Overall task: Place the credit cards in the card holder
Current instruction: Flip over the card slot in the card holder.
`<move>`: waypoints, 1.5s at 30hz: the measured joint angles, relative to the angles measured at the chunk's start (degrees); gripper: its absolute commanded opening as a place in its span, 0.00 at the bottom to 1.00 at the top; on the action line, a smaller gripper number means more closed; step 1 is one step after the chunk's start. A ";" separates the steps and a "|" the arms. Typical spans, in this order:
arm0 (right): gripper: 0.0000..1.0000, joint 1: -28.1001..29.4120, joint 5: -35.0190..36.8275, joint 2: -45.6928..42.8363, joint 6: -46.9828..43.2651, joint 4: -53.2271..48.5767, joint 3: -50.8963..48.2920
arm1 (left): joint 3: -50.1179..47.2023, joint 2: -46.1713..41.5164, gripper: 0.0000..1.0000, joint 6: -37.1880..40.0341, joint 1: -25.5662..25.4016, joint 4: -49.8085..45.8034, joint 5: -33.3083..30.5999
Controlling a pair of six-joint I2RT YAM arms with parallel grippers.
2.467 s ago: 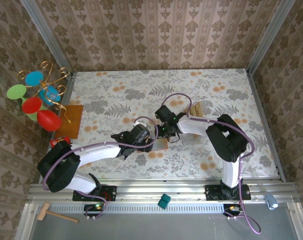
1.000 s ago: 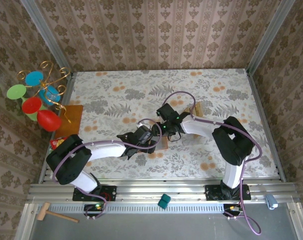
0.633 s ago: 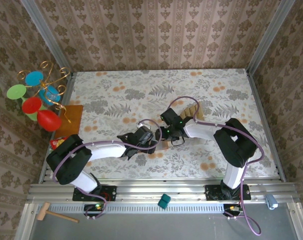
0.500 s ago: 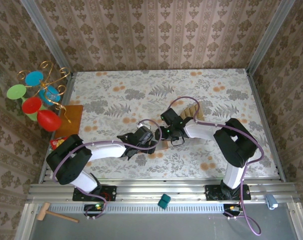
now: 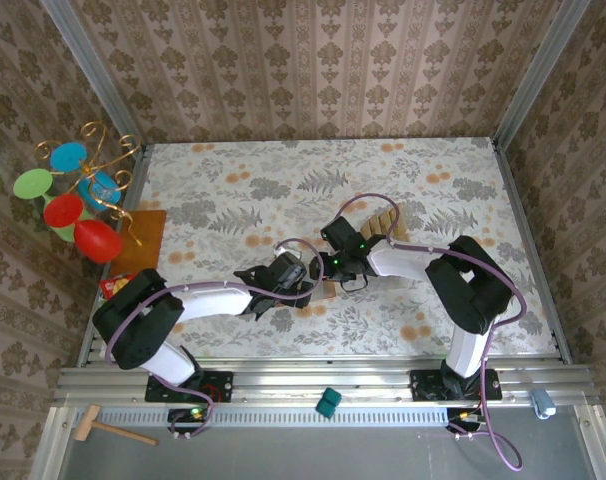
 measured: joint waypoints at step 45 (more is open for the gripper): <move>0.68 9.68 -2.51 6.99 1.51 -7.87 15.91 | -11.91 -33.92 1.00 -0.63 15.13 -10.67 0.55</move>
